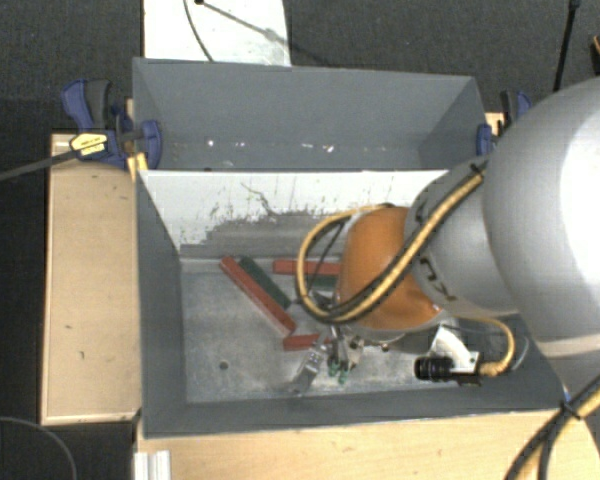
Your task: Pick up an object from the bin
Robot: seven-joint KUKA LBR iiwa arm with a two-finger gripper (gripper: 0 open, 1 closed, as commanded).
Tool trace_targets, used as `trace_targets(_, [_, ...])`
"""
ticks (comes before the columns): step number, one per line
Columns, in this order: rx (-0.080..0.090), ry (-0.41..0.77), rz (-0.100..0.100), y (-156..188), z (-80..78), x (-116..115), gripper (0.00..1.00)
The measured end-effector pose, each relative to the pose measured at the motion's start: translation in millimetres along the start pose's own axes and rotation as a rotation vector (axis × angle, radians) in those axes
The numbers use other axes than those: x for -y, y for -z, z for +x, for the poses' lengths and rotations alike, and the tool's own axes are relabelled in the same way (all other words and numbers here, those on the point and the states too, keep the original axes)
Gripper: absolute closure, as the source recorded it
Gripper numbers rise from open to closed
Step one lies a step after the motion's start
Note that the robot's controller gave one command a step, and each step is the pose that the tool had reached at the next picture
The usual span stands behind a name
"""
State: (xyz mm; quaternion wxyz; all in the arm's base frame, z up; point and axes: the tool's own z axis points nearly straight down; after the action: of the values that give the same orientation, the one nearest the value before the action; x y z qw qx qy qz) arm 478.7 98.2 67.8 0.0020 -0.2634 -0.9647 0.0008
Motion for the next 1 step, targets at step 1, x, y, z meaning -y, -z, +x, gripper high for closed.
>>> trace_targets(1, [0.004,-0.003,-0.004,2.4,-1.1,-1.4,1.0])
